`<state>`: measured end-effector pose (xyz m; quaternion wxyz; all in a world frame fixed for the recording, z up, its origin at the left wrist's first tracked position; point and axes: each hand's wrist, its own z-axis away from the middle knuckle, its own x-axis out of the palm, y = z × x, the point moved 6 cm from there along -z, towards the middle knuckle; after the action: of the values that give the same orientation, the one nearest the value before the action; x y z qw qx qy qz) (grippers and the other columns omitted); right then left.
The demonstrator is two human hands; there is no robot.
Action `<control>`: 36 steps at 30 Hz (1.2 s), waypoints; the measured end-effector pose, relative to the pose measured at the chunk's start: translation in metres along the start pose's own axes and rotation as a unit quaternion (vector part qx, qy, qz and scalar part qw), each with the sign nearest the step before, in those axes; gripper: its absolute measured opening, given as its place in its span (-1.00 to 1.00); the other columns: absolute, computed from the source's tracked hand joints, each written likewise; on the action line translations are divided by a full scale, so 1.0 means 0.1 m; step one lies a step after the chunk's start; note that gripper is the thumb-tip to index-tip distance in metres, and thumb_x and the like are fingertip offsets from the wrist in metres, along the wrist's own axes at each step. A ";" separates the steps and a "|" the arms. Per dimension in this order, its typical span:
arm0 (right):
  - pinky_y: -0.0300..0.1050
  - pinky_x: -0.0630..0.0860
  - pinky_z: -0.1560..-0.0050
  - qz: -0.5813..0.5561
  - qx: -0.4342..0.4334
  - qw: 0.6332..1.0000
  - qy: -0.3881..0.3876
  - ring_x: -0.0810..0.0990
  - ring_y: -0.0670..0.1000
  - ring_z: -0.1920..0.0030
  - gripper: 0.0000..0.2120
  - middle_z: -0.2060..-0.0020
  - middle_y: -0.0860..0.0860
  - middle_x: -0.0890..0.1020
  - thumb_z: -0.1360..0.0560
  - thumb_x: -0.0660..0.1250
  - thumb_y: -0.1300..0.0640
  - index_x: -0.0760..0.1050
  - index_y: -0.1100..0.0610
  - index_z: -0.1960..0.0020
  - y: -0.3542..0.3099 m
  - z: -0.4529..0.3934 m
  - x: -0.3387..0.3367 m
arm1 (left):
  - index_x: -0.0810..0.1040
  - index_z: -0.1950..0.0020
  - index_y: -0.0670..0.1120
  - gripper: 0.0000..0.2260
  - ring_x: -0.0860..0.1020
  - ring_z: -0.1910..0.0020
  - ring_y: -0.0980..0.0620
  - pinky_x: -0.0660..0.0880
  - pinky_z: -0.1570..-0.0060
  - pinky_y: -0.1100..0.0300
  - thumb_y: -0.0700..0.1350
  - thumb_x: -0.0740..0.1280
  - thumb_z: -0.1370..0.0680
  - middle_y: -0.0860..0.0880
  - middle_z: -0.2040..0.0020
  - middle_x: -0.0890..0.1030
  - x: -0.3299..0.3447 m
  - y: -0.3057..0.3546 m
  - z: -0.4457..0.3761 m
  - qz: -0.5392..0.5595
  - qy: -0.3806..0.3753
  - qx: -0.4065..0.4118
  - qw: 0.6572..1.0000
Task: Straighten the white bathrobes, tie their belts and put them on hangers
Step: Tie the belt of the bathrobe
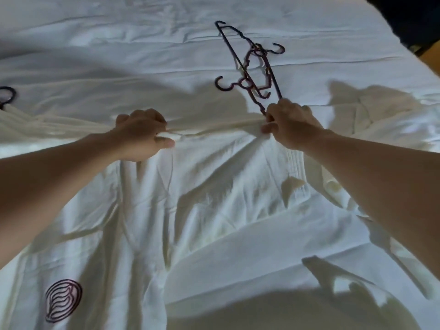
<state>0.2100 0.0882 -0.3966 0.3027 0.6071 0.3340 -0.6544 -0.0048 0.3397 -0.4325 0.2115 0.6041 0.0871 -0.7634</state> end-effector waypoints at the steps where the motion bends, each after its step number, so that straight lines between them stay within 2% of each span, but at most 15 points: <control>1: 0.09 0.36 -0.11 0.006 0.004 0.999 0.039 0.52 0.17 -0.05 -0.75 -0.03 0.08 0.50 -0.62 0.30 -0.10 0.46 0.09 -0.05 0.06 0.03 -0.01 | 0.62 -0.21 0.02 -0.59 0.32 -0.41 -0.08 0.19 -0.31 -0.10 0.26 0.21 -0.60 0.08 -0.40 0.41 -0.01 0.01 0.01 0.012 0.036 0.003 0.999; 4: 0.17 0.31 -0.18 0.053 0.125 0.988 0.068 0.46 0.23 -0.18 -0.75 -0.12 0.10 0.54 -0.62 0.26 -0.09 0.51 0.09 -0.09 0.27 0.13 0.10 | 0.65 -0.06 0.03 -0.50 0.36 -0.35 -0.13 0.22 -0.28 -0.11 0.35 0.09 -0.59 0.03 -0.33 0.46 0.10 0.01 0.08 0.011 0.060 -0.057 0.997; 7: 0.25 0.26 -0.25 0.006 0.243 0.969 0.051 0.40 0.23 -0.28 -0.72 -0.24 0.11 0.51 -0.65 0.16 -0.04 0.44 0.09 -0.26 0.29 0.22 0.21 | 0.62 -0.17 0.07 -0.44 0.33 -0.34 -0.19 0.18 -0.34 -0.23 0.41 0.04 -0.57 -0.08 -0.30 0.46 0.25 0.04 0.14 -0.104 0.069 -0.105 0.987; 9: 0.24 0.29 -0.24 -0.018 0.236 0.967 0.094 0.39 0.21 -0.28 -0.69 -0.30 0.10 0.43 -0.63 0.12 -0.03 0.38 0.09 -0.30 0.14 0.33 0.14 | 0.56 -0.19 -0.03 -0.48 0.31 -0.36 -0.22 0.13 -0.37 -0.31 0.36 0.13 -0.57 -0.15 -0.29 0.46 0.22 0.12 0.25 -0.081 0.143 -0.118 0.979; 11: 0.25 0.32 -0.27 -0.042 0.209 0.968 0.135 0.36 0.20 -0.35 -0.62 -0.44 0.10 0.31 -0.61 0.14 -0.08 0.32 0.06 -0.36 -0.08 0.53 0.07 | 0.48 -0.22 -0.06 -0.59 0.30 -0.39 -0.23 0.13 -0.38 -0.29 0.23 0.26 -0.57 -0.16 -0.35 0.41 0.13 0.32 0.42 -0.021 0.244 -0.069 0.967; 13: 0.29 0.20 -0.44 -0.068 0.137 0.986 0.068 0.16 0.18 -0.55 -0.48 -0.62 0.09 0.02 -0.63 0.07 -0.16 0.17 0.02 -0.53 -0.38 0.75 0.16 | 0.43 -0.27 -0.05 -0.61 0.33 -0.38 -0.23 0.17 -0.34 -0.21 0.18 0.25 -0.58 -0.14 -0.39 0.38 0.09 0.59 0.62 0.014 0.287 -0.020 0.958; 16: 0.29 -0.19 -0.57 -0.053 0.054 0.992 -0.101 -0.31 0.07 -0.62 -0.33 -0.60 -0.09 -0.36 -0.63 -0.19 -0.33 -0.29 -0.11 -0.63 -0.53 1.09 0.56 | 0.37 -0.38 0.09 -0.50 0.26 -0.45 -0.19 0.16 -0.38 -0.30 0.32 0.03 -0.57 -0.08 -0.46 0.34 0.28 0.76 0.77 0.044 0.157 -0.095 0.982; 19: 0.34 -0.33 -0.53 -0.048 0.135 0.976 -0.163 -0.40 0.06 -0.59 -0.33 -0.55 -0.19 -0.44 -0.58 -0.32 -0.41 -0.44 -0.21 -0.57 -0.14 1.42 0.84 | -0.05 -0.58 0.28 -0.33 -0.10 -0.61 -0.17 -0.18 -0.42 -0.43 0.50 -0.18 -0.51 0.07 -0.65 -0.09 0.67 0.55 0.84 0.003 -0.009 -0.142 0.990; 21: 0.31 -0.36 -0.51 -0.054 0.193 0.963 -0.179 -0.34 0.09 -0.61 -0.36 -0.56 -0.20 -0.41 -0.59 -0.33 -0.39 -0.46 -0.22 -0.56 0.04 1.54 0.89 | -0.23 -0.58 0.29 -0.26 -0.23 -0.61 -0.19 -0.29 -0.42 -0.40 0.55 -0.27 -0.45 0.09 -0.63 -0.28 0.79 0.45 0.86 0.001 -0.040 -0.142 0.989; 24: 0.41 -0.35 -0.48 -0.023 0.214 0.955 -0.203 -0.30 0.17 -0.61 -0.39 -0.59 -0.14 -0.36 -0.65 -0.28 -0.28 -0.44 -0.14 -0.59 0.00 1.52 0.83 | -0.27 -0.58 0.30 -0.24 -0.27 -0.60 -0.18 -0.31 -0.43 -0.37 0.56 -0.26 -0.43 0.10 -0.62 -0.33 0.81 0.42 0.77 0.003 -0.077 -0.139 0.987; 27: 0.50 -0.28 -0.46 0.003 0.253 0.945 -0.209 -0.29 0.24 -0.61 -0.39 -0.62 -0.01 -0.31 -0.70 -0.13 -0.12 -0.35 -0.01 -0.63 -0.19 1.50 0.60 | 0.13 -0.57 0.22 -0.24 0.06 -0.60 -0.23 -0.01 -0.45 -0.37 0.55 -0.20 -0.47 0.01 -0.64 0.05 0.56 0.34 0.67 0.065 -0.091 -0.086 0.990; 29: 0.46 -0.11 -0.48 -0.012 0.271 0.952 -0.144 -0.11 0.26 -0.61 -0.40 -0.64 0.08 -0.11 -0.67 0.00 -0.01 -0.12 0.05 -0.64 -0.44 1.66 0.35 | 0.47 -0.36 0.01 -0.20 0.36 -0.45 -0.22 0.27 -0.41 -0.19 0.55 -0.11 -0.47 -0.13 -0.43 0.42 0.22 0.30 0.86 0.156 -0.013 -0.033 0.987; 32: 0.22 0.33 -0.27 -0.119 0.264 0.957 -0.027 0.42 0.19 -0.31 -0.64 -0.29 0.10 0.48 -0.57 0.12 0.05 0.42 0.08 -0.33 -1.04 2.13 0.01 | 0.58 -0.26 0.05 -0.50 0.42 -0.42 -0.06 0.31 -0.43 -0.01 0.27 0.18 -0.45 -0.02 -0.40 0.50 -0.05 0.11 1.61 0.209 0.081 -0.048 0.973; 34: 0.06 0.48 -0.06 -0.195 0.292 0.935 -0.036 0.57 0.20 -0.04 -0.76 0.04 0.09 0.59 -0.56 0.13 0.06 0.52 0.14 -0.02 -1.44 2.54 -0.05 | 0.61 -0.19 0.09 -0.59 0.46 -0.38 -0.02 0.37 -0.38 -0.03 0.19 0.23 -0.42 0.03 -0.35 0.53 -0.09 -0.02 2.18 0.193 0.091 -0.039 0.976; 36: 0.00 0.56 0.02 -0.259 0.364 0.891 -0.075 0.61 0.19 0.12 -0.67 0.22 0.08 0.58 -0.58 0.11 0.00 0.50 0.22 0.10 -1.71 2.98 0.03 | 0.63 -0.10 0.07 -0.67 0.55 -0.24 -0.05 0.48 -0.24 -0.03 0.10 0.25 -0.41 0.04 -0.21 0.59 -0.17 -0.21 2.68 0.174 0.110 -0.027 0.978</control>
<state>-0.1040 -0.0496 -0.3757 -0.0955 0.5160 0.1937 -0.8289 -0.2480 0.2577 -0.3504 0.3462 0.6846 0.0241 -0.6410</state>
